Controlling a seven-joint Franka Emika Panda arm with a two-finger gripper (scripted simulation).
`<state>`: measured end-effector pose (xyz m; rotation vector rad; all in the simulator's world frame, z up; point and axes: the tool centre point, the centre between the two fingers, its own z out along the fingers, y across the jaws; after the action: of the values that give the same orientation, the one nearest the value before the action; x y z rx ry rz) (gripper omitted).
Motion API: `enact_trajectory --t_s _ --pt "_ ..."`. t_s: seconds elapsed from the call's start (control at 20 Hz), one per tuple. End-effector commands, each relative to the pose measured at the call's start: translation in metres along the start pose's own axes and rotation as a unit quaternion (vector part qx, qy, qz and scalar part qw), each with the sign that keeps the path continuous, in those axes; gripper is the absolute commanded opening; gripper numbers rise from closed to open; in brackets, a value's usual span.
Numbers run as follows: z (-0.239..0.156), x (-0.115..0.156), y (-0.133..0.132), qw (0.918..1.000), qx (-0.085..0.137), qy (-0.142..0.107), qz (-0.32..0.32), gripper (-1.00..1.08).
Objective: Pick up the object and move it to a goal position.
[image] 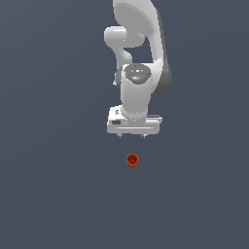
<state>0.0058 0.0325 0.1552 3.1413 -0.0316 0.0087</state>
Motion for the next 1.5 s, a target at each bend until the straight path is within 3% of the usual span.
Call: enact_trajectory --t_s 0.0,0.4,0.85,1.15,1.45 --pt "0.004 0.004 0.0 0.9999 0.0 0.0 0.017 1.0" --pt "0.023 0.026 -0.002 0.9949 0.002 -0.002 0.101 1.0" --pt "0.051 0.051 -0.004 0.9784 0.001 -0.003 0.207 1.0" --pt "0.063 0.06 -0.005 0.969 0.0 -0.003 0.247 1.0" --pt "0.067 0.063 -0.005 0.9648 -0.001 -0.003 0.263 1.0"
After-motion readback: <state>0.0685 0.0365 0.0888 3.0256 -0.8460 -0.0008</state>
